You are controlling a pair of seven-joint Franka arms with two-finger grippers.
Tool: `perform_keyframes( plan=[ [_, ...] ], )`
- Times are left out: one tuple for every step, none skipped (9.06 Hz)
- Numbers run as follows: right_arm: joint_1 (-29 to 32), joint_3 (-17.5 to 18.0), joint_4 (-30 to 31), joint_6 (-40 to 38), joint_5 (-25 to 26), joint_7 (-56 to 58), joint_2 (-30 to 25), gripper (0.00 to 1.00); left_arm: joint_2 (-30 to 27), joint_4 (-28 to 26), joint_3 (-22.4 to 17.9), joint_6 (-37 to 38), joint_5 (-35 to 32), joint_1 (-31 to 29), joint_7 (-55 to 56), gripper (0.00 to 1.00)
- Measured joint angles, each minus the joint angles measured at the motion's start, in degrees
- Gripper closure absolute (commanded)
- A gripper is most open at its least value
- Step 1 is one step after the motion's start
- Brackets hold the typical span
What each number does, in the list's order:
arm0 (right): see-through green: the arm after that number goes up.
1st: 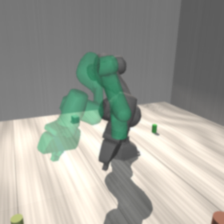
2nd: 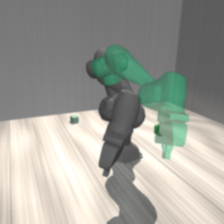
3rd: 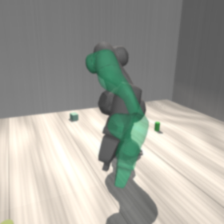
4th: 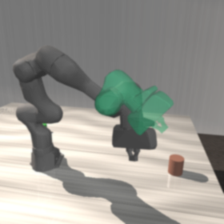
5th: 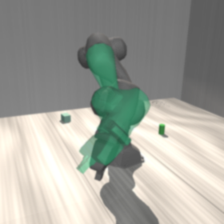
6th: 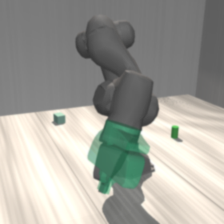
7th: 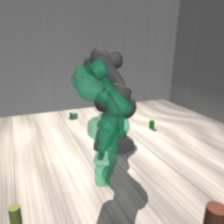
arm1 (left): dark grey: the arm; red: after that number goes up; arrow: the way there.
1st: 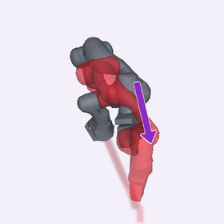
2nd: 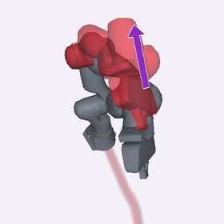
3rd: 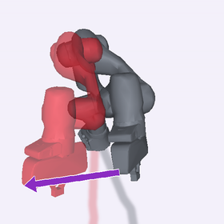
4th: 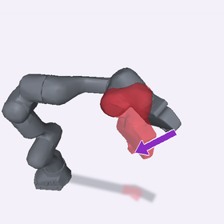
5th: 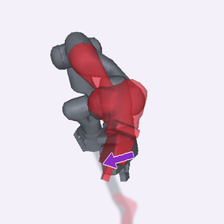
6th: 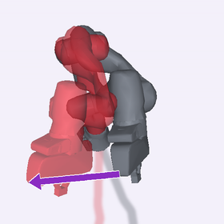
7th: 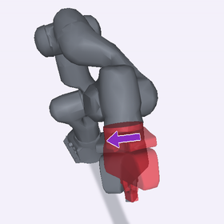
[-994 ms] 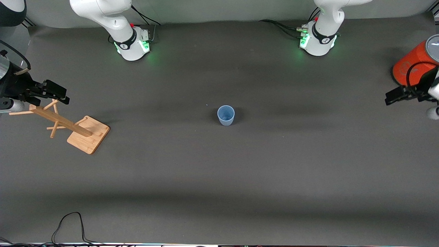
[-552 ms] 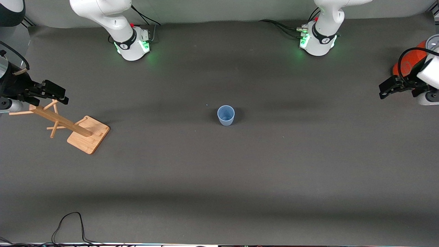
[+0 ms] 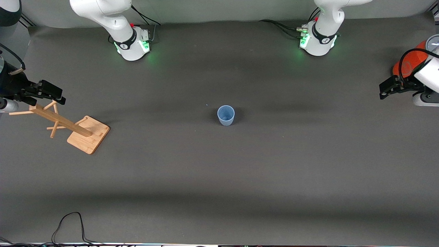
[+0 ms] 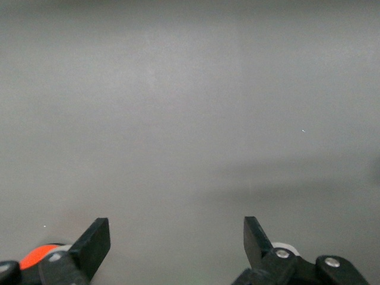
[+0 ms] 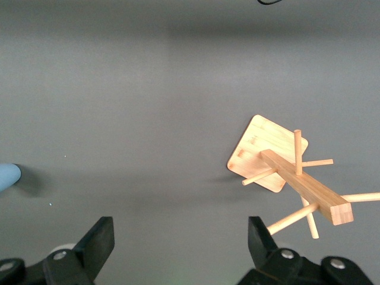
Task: Rotate and upright cup with both arms
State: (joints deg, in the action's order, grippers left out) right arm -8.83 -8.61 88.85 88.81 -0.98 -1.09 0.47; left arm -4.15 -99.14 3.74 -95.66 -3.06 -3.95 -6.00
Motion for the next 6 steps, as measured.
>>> perform_keyframes(
  plan=[
    [0.00,-0.15,0.00,-0.04,0.00,0.02,0.00,0.00,0.51,0.97,0.04,0.25,0.00,0.00,-0.26,0.00],
    [0.00,-0.18,0.00,-0.05,0.00,0.04,0.00,0.00,1.07,1.54,0.06,0.50,0.01,0.00,-0.37,0.00],
    [0.00,-0.18,0.00,-0.07,0.00,0.04,0.00,0.00,1.50,1.76,0.09,0.54,0.02,0.00,-0.44,0.00],
    [0.00,-0.18,0.00,-0.08,0.00,0.06,0.00,0.00,1.69,1.96,0.09,0.54,0.02,0.00,-0.51,0.00],
    [0.00,-0.18,0.00,-0.08,0.00,0.09,0.00,0.00,1.76,2.23,0.08,0.53,0.02,0.00,-0.68,0.00],
    [0.00,-0.20,0.00,-0.08,0.00,0.10,0.00,0.00,1.76,2.31,0.06,0.53,0.02,0.00,-1.29,0.00]
  ],
)
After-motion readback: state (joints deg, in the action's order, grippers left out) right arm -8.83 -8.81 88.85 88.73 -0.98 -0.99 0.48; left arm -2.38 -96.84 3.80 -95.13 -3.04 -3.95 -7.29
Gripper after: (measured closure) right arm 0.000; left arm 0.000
